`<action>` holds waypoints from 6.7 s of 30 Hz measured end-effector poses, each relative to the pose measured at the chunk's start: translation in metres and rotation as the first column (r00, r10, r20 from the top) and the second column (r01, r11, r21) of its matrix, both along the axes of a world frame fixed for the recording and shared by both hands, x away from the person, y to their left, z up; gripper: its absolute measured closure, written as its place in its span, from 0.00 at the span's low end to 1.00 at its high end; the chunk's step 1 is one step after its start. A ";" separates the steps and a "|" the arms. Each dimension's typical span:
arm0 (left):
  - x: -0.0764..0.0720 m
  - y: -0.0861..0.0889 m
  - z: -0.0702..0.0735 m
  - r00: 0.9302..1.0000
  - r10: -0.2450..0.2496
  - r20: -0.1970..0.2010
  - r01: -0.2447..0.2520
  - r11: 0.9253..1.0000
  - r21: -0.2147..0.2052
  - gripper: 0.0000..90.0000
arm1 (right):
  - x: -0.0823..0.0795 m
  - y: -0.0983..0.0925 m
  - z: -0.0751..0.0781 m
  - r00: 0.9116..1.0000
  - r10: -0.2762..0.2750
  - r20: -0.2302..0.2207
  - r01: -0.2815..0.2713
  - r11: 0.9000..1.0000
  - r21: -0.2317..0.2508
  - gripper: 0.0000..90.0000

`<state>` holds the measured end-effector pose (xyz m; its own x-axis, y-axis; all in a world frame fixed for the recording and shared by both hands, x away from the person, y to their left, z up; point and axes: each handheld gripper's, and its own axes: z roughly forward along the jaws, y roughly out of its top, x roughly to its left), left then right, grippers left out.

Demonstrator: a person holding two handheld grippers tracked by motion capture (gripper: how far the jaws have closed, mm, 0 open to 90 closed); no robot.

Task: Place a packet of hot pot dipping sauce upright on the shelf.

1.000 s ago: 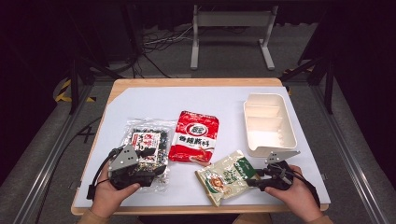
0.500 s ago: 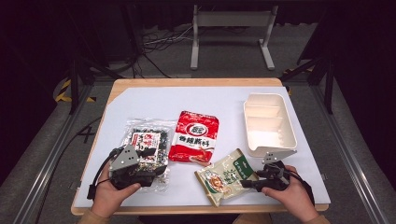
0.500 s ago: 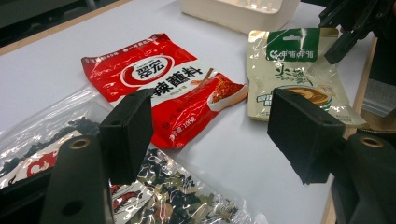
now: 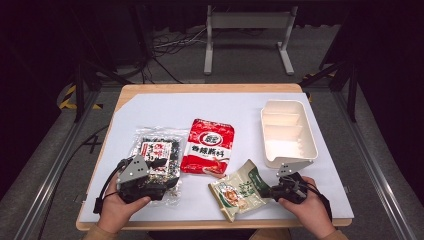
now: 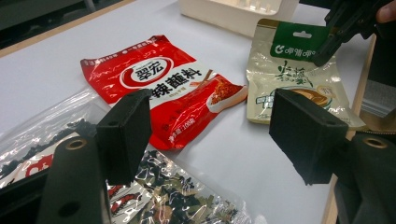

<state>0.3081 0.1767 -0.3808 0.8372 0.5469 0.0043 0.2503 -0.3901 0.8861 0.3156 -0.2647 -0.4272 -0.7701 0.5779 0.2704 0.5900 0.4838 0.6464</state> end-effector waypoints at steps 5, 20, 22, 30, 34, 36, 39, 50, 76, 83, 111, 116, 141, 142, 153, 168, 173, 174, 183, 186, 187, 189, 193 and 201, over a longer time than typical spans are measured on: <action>0.000 0.000 0.000 1.000 0.000 0.000 0.000 1.000 -0.004 0.34 | -0.001 -0.001 0.006 1.000 -0.011 -0.006 0.011 1.000 0.026 0.99; 0.001 0.002 0.001 1.000 -0.012 0.002 0.012 0.999 -0.046 0.31 | -0.010 0.017 0.053 0.994 0.046 0.099 -0.052 0.997 0.061 1.00; 0.001 0.002 0.002 1.000 -0.012 0.007 0.012 0.999 -0.045 0.31 | -0.010 0.018 0.056 0.993 0.050 0.110 -0.057 0.997 0.058 1.00; 0.000 0.002 0.002 1.000 -0.018 0.010 0.018 0.999 -0.048 0.31 | -0.018 0.026 0.082 0.977 0.095 0.193 -0.100 0.995 0.019 1.00; 0.000 0.003 0.002 1.000 -0.017 0.011 0.017 0.999 -0.050 0.31 | -0.020 0.026 0.092 0.966 0.114 0.231 -0.115 0.993 -0.009 1.00; 0.000 0.003 0.002 1.000 -0.017 0.011 0.018 0.998 -0.053 0.31 | -0.020 0.026 0.097 0.961 0.123 0.248 -0.121 0.992 -0.020 1.00; 0.000 0.003 0.002 1.000 -0.015 0.010 0.015 0.998 -0.053 0.31 | -0.020 0.025 0.101 0.957 0.128 0.260 -0.125 0.992 -0.029 1.00; 0.000 0.006 0.002 1.000 -0.003 0.010 0.004 0.998 -0.057 0.31 | -0.019 0.019 0.119 0.944 0.122 0.306 -0.113 0.993 -0.046 1.00; 0.004 0.012 0.002 1.000 0.025 0.011 -0.024 0.998 -0.061 0.27 | 0.010 0.004 0.163 0.943 0.085 0.323 -0.065 0.995 -0.070 1.00; 0.004 0.012 0.002 0.999 0.031 0.009 -0.031 0.997 -0.065 0.27 | 0.019 0.002 0.176 0.939 0.082 0.335 -0.058 0.995 -0.080 0.99; 0.005 0.013 0.000 0.999 0.037 0.009 -0.036 0.997 -0.063 0.27 | 0.057 -0.019 0.207 0.910 0.044 0.413 -0.004 0.995 -0.097 0.99; 0.005 0.014 0.000 0.999 0.036 0.011 -0.036 0.997 -0.062 0.27 | 0.067 -0.026 0.209 0.905 0.028 0.425 0.012 0.996 -0.093 0.99; 0.000 0.021 -0.003 0.998 0.065 0.006 -0.065 0.996 -0.056 0.27 | 0.128 -0.064 0.212 0.832 -0.010 0.554 0.085 0.990 -0.110 0.99; 0.000 0.021 -0.003 0.998 0.065 0.006 -0.065 0.996 -0.056 0.27 | 0.131 -0.066 0.211 0.830 -0.007 0.557 0.084 0.990 -0.113 0.99; 0.002 0.021 -0.005 0.998 0.065 0.001 -0.065 0.996 -0.055 0.27 | 0.155 -0.080 0.202 0.788 0.033 0.615 0.078 0.985 -0.152 0.99; 0.002 0.022 -0.005 0.998 0.070 0.005 -0.069 0.996 -0.061 0.27 | 0.182 -0.094 0.184 0.767 0.023 0.641 0.108 0.980 -0.165 0.99; 0.001 0.022 -0.005 0.998 0.070 0.004 -0.070 0.996 -0.061 0.27 | 0.190 -0.098 0.174 0.769 0.007 0.639 0.123 0.980 -0.158 0.99; 0.001 0.022 -0.005 0.998 0.070 0.004 -0.070 0.996 -0.061 0.27 | 0.191 -0.099 0.172 0.770 0.004 0.639 0.125 0.980 -0.156 0.99; 0.001 0.023 -0.004 0.997 0.073 0.013 -0.072 0.996 -0.061 0.27 | 0.198 -0.100 0.161 0.767 0.004 0.642 0.137 0.976 -0.169 0.99; 0.001 0.023 -0.004 0.997 0.073 0.013 -0.072 0.995 -0.063 0.27 | 0.199 -0.098 0.159 0.766 0.015 0.643 0.131 0.975 -0.179 0.99; 0.001 0.023 -0.004 0.997 0.073 0.014 -0.072 0.995 -0.063 0.27 | 0.200 -0.098 0.158 0.765 0.018 0.643 0.129 0.975 -0.180 0.99; 0.001 0.023 -0.004 0.997 0.071 0.013 -0.070 0.995 -0.065 0.27 | 0.201 -0.097 0.157 0.766 0.017 0.642 0.127 0.976 -0.178 0.99; 0.001 0.024 -0.004 0.997 0.072 0.011 -0.071 0.995 -0.065 0.27 | 0.203 -0.093 0.154 0.772 0.036 0.634 0.113 0.975 -0.194 0.99; 0.002 0.023 -0.004 0.997 0.072 0.013 -0.071 0.995 -0.063 0.27 | 0.206 -0.092 0.142 0.794 0.029 0.608 0.114 0.974 -0.196 0.99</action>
